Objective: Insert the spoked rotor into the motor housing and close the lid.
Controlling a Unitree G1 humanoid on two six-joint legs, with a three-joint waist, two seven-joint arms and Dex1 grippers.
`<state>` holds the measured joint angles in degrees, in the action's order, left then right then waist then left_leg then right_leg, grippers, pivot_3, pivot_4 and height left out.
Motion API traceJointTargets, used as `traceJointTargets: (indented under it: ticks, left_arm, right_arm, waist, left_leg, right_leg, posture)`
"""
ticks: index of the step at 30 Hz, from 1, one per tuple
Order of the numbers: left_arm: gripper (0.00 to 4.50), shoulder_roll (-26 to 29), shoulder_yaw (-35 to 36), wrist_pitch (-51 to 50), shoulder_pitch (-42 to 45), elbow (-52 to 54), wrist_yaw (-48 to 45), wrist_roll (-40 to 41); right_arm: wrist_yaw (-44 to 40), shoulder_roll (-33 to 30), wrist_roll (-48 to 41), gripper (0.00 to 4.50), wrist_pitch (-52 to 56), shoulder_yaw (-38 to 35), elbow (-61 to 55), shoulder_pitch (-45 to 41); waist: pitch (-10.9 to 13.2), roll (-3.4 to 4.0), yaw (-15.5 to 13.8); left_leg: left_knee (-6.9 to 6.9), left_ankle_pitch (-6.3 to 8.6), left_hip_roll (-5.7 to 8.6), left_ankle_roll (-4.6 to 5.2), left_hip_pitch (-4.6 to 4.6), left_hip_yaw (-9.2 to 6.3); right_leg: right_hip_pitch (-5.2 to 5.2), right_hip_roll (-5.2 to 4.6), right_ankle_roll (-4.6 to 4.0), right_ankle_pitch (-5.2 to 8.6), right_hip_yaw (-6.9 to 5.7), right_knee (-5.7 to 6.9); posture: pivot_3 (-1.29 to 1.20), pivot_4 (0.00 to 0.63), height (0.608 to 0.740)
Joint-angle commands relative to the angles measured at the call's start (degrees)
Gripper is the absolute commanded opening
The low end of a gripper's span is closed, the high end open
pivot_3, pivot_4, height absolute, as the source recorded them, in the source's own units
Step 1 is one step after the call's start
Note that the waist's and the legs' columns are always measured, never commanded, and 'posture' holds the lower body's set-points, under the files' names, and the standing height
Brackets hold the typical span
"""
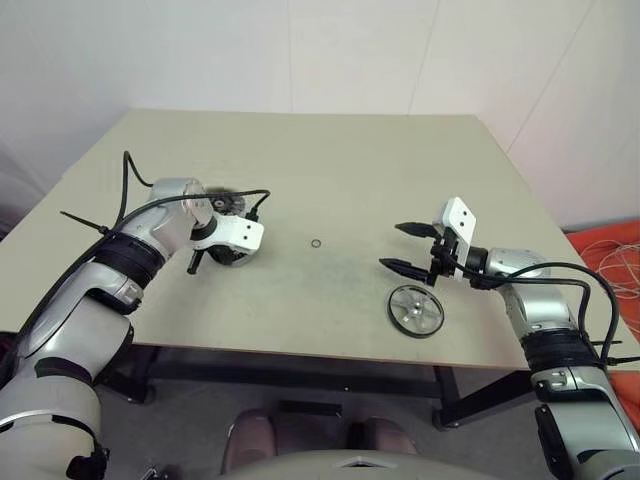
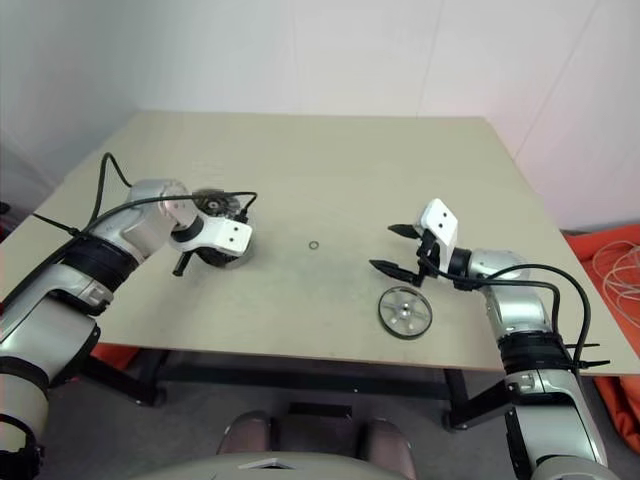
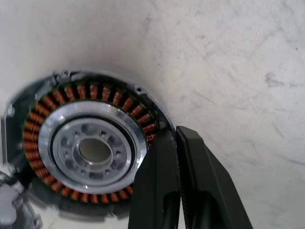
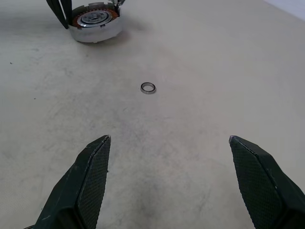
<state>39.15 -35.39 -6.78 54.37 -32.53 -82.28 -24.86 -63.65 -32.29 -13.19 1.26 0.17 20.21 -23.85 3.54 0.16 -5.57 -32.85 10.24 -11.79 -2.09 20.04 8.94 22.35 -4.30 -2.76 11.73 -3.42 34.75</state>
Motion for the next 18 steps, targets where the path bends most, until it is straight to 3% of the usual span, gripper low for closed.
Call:
traceJointTargets:
  ticks: [1,18]
  left_arm:
    - [0.07,0.18,0.5,0.14,0.42,-1.47,-0.17,-1.08]
    - [0.07,-0.94,2.34,-4.56,1.24,8.91,-5.54,1.26]
  right_arm:
    - [0.18,-0.43,-0.47,4.5,-0.73,-0.63,-0.93,-1.45]
    - [0.72,-0.4,-0.35,4.5,-0.58,-0.57,-1.11,-1.31]
  waist:
    - [0.0,0.0,-0.01]
    - [0.01,-0.01,-0.22]
  left_leg:
    - [0.0,0.0,0.0,0.0,0.0,0.0]
    - [0.01,0.07,0.02,0.11,0.41,0.0]
  right_leg:
    - [0.0,0.0,0.03,0.02,0.0,0.0]
    - [0.32,-0.01,-0.15,-0.03,0.0,-0.03]
  posture:
    - [0.0,0.0,0.74]
    - [0.0,0.0,0.74]
